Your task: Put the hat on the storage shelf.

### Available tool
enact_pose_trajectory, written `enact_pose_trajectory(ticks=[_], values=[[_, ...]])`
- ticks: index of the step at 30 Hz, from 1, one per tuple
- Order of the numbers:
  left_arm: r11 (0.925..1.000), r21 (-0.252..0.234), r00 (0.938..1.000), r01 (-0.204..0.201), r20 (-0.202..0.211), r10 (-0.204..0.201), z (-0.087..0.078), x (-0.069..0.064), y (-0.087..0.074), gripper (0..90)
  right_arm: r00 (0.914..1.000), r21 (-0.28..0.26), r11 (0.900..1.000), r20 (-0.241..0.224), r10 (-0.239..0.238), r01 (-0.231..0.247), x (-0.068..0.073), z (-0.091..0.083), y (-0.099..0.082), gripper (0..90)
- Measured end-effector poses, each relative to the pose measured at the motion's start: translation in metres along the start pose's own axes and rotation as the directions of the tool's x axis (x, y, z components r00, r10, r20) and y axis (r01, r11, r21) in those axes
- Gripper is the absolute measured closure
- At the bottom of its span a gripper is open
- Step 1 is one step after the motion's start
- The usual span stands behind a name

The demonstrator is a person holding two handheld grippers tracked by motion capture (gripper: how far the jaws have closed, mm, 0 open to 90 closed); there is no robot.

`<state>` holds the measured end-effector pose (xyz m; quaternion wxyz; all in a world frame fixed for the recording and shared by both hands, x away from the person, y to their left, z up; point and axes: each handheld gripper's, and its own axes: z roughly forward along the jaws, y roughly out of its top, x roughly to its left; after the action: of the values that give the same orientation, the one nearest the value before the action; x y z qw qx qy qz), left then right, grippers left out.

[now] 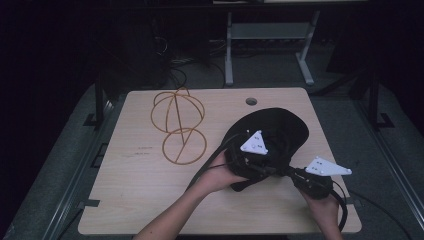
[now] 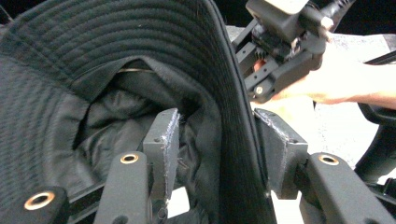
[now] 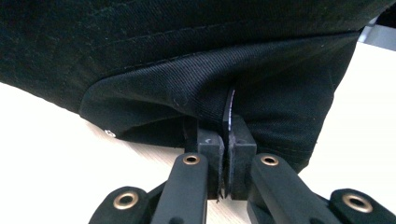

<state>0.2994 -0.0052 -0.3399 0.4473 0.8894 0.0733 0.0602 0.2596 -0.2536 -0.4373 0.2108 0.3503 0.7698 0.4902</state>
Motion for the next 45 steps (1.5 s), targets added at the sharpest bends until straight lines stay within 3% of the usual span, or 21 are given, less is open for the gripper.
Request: enact_pose_trajectory(ticks=[10,17,25,35,45], values=[[0.9998,-0.02,0.9996,0.003,-0.027,-0.003,-0.027,-0.003,-0.02,49.2,0.9982,0.007,0.9983,-0.018,0.057,-0.057,-0.005,-0.004,0.006,87.0],[0.9988,-0.046,0.9985,0.018,-0.051,-0.02,-0.047,-0.004,-0.038,47.9,0.9978,0.009,0.998,-0.021,0.063,-0.063,-0.006,-0.007,0.016,87.0],[0.9976,-0.051,0.9952,0.047,-0.084,-0.051,-0.064,-0.002,-0.063,48.0,0.994,-0.024,0.9942,-0.032,0.104,-0.105,-0.011,-0.015,0.024,87.1],[0.9946,-0.047,0.9902,0.093,-0.1,-0.097,-0.071,0.001,-0.091,48.0,0.9891,-0.053,0.9894,-0.065,0.132,-0.136,-0.012,-0.021,0.036,87.2],[0.9894,-0.045,0.9833,0.138,-0.114,-0.143,-0.074,0.001,-0.119,47.5,0.9894,-0.078,0.989,-0.084,0.118,-0.125,-0.013,-0.024,0.056,87.2]])
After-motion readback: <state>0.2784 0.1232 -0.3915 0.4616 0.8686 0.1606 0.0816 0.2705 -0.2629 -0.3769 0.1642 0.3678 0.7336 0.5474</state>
